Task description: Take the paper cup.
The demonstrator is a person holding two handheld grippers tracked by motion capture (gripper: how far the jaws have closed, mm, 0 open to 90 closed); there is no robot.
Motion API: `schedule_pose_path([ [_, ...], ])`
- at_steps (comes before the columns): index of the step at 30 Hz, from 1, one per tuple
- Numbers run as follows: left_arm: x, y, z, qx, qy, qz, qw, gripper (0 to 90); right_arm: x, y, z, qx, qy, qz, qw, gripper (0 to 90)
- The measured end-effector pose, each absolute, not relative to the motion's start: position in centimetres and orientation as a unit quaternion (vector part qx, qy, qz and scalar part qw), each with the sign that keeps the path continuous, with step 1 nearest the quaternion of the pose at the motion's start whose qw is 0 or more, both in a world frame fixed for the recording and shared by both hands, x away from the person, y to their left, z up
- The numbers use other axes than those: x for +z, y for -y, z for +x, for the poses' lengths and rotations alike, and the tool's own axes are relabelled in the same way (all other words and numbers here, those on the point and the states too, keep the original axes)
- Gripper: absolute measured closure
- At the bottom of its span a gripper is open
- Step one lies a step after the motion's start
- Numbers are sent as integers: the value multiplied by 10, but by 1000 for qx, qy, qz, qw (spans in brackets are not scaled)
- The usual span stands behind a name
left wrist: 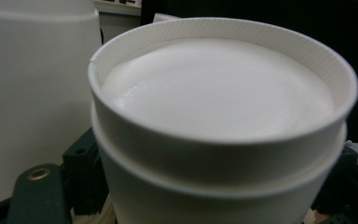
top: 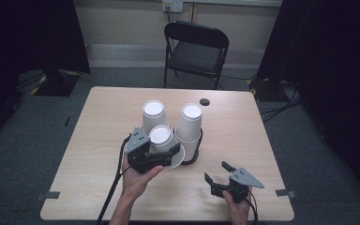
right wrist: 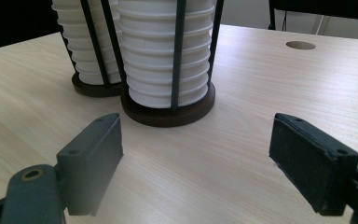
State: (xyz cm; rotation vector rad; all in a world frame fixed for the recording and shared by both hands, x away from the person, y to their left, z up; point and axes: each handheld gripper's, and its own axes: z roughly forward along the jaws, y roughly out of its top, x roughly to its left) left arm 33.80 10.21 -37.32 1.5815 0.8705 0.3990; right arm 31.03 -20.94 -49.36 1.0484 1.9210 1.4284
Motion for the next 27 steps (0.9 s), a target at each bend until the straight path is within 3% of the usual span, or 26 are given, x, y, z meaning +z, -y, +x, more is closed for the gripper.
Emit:
schedule_pose_path([
  [11, -403, -101, 337, 143, -399, 692, 584, 191, -492, 197, 306, 536, -727, 360, 234, 158],
  [27, -430, -122, 326, 63, -426, 657, 619, 191, -494, 147, 290, 562, -717, 329, 248, 170],
])
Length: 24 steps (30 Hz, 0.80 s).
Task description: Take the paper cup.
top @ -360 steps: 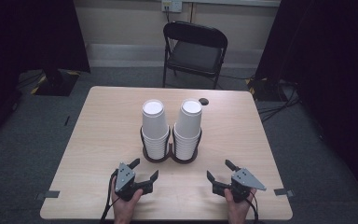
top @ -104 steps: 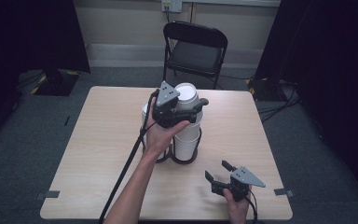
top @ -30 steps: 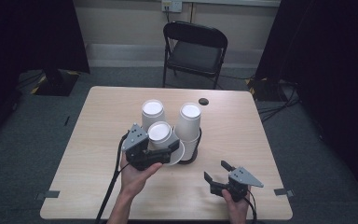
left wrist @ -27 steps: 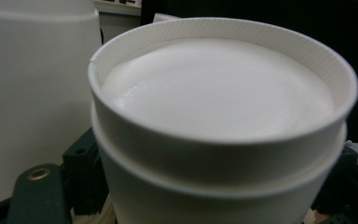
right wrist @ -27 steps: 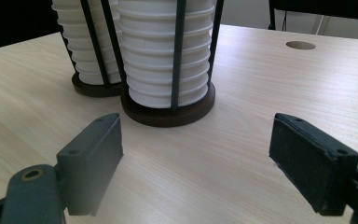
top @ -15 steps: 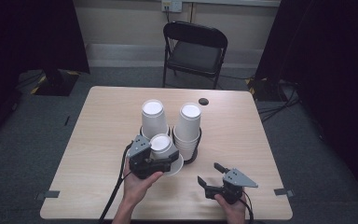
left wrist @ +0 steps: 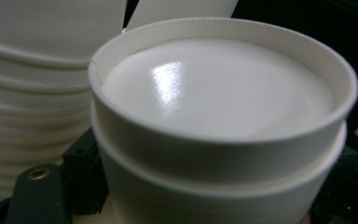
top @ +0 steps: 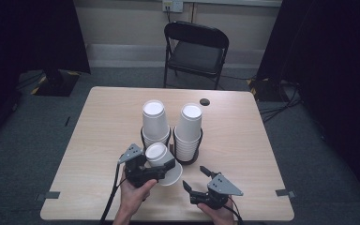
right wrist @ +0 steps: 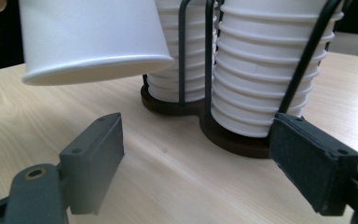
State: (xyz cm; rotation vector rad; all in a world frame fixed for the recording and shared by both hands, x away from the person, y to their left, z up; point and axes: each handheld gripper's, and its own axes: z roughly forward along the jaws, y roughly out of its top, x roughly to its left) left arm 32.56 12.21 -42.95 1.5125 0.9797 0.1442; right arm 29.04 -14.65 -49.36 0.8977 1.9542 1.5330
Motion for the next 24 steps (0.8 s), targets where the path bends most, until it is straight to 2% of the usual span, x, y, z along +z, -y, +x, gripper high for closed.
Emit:
schedule_pose_path([
  [5, -437, -129, 319, 37, -441, 634, 633, 190, -495, 140, 289, 572, -717, 322, 234, 193],
  [10, -443, -129, 318, 6, -441, 622, 647, 190, -495, 135, 288, 591, -711, 313, 217, 279],
  [19, -446, -121, 315, -22, -442, 618, 649, 190, -489, 127, 288, 623, -705, 256, 221, 384],
  [24, -444, -119, 316, -33, -444, 612, 653, 191, -487, 120, 292, 637, -695, 231, 242, 437],
])
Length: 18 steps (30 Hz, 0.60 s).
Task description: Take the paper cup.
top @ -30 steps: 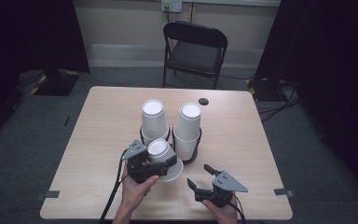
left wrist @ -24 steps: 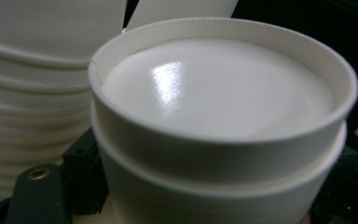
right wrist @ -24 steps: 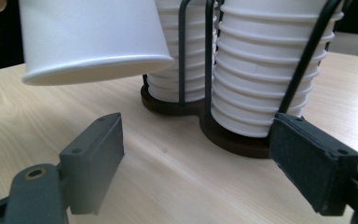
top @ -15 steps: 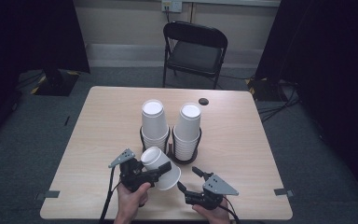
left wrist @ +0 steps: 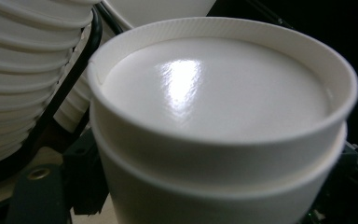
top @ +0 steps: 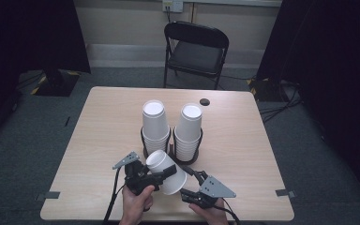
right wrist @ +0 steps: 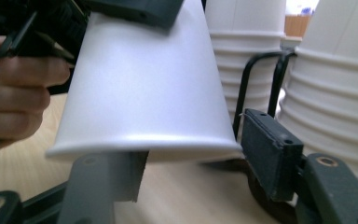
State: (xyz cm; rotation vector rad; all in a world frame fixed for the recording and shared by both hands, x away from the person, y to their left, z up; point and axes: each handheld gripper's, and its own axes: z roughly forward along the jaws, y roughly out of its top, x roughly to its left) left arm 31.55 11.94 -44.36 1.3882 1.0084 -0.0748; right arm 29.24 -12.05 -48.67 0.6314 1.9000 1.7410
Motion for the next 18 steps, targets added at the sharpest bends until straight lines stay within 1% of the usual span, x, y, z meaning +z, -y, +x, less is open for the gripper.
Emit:
schedule_pose_path([
  [5, -442, -116, 315, -42, -444, 610, 655, 190, -487, 112, 299, 641, -692, 214, 255, 508],
  [8, -442, -114, 315, -45, -433, 622, 651, 188, -487, 110, 302, 642, -690, 208, 262, 574],
  [10, -441, -113, 315, -40, -431, 625, 650, 185, -487, 110, 303, 640, -690, 208, 267, 632],
  [13, -438, -113, 314, -33, -418, 633, 650, 172, -488, 112, 303, 641, -686, 205, 278, 755],
  [15, -436, -113, 313, -17, -415, 640, 647, 154, -487, 114, 303, 646, -682, 204, 277, 785],
  [18, -435, -114, 313, -15, -410, 642, 648, 143, -486, 116, 302, 649, -679, 201, 278, 801],
])
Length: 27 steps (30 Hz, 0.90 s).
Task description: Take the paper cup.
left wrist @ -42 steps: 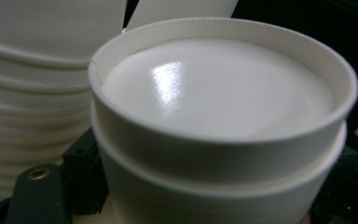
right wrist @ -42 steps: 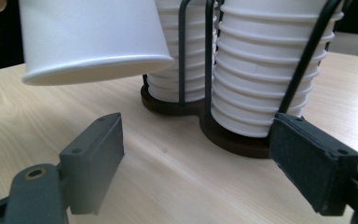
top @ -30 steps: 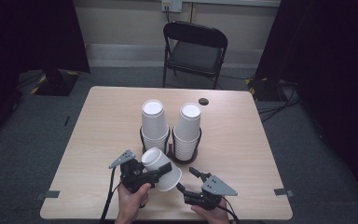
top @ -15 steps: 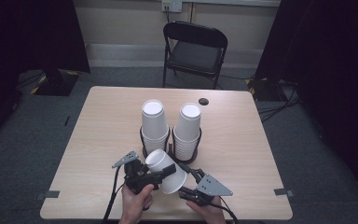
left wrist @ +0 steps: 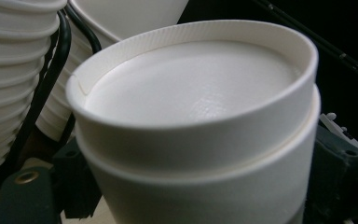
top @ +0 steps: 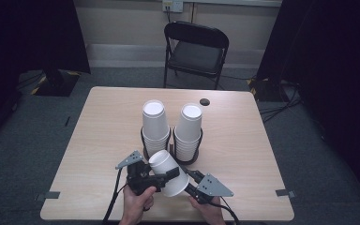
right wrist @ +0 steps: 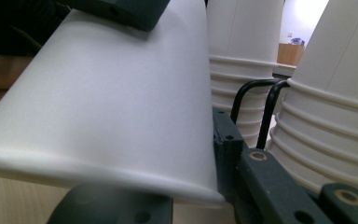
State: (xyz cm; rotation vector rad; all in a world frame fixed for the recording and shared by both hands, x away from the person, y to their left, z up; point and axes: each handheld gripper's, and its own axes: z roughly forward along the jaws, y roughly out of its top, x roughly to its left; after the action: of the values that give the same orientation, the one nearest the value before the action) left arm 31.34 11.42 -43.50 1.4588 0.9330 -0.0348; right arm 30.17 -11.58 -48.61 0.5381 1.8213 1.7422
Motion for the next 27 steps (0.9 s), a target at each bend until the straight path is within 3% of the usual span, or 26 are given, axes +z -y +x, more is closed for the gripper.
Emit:
schedule_pose_path([
  [27, -440, -119, 313, -34, -397, 642, 655, 83, -479, 127, 302, 657, -676, 199, 269, 834],
])
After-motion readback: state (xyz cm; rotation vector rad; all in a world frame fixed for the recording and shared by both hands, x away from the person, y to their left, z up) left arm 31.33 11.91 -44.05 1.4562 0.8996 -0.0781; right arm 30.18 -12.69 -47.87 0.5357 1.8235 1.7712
